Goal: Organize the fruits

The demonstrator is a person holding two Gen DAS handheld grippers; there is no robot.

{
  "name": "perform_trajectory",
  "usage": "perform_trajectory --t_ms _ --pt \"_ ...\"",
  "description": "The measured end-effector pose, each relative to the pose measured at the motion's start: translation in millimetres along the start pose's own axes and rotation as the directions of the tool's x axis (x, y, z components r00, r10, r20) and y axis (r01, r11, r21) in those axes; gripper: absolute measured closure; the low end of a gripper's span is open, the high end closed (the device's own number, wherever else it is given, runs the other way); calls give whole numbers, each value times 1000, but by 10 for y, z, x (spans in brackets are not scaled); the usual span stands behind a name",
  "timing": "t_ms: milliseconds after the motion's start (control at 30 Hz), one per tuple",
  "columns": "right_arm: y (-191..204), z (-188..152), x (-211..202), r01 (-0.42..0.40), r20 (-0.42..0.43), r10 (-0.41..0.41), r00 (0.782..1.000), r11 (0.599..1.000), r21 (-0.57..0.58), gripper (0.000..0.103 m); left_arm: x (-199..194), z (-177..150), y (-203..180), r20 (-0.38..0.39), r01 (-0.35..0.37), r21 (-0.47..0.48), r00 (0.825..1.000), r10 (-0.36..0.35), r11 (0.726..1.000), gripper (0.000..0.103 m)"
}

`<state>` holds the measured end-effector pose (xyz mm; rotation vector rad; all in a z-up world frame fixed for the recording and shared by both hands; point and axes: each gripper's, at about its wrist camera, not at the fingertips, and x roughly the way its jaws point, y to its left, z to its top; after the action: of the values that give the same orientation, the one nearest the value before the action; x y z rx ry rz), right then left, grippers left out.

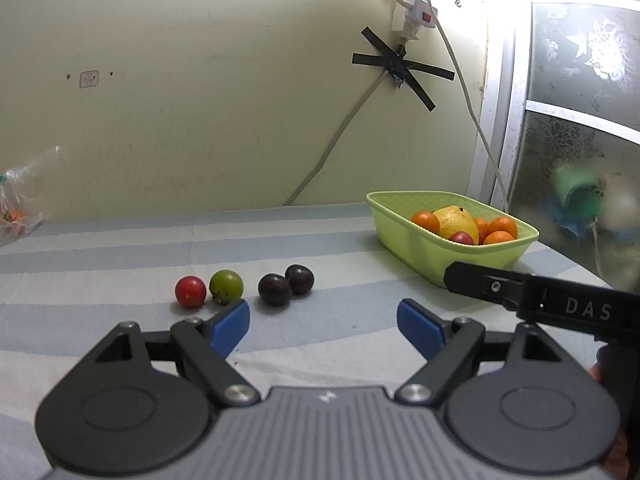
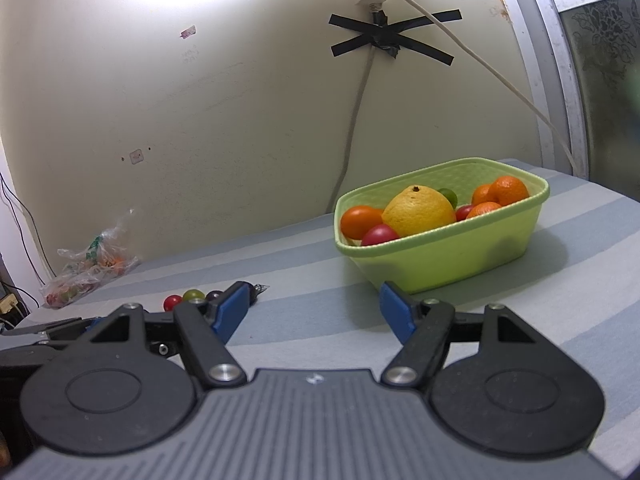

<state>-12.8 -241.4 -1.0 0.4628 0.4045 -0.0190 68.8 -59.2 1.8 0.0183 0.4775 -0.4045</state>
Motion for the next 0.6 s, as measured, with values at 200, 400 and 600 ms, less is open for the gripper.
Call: perform_trajectory --t_ms 200,400,600 --pt "-2 3 29 0 -21 0 1000 1000 -8 35 -18 27 164 6 29 -63 1000 -29 998 24" --pt "63 -1 100 -15 -68 12 998 998 -54 50 -47 82 514 -4 -8 -160 1000 8 987 47" --pt "308 2 286 -78 -141 48 989 974 -211 58 3 126 880 -26 -81 -215 997 77 973 63"
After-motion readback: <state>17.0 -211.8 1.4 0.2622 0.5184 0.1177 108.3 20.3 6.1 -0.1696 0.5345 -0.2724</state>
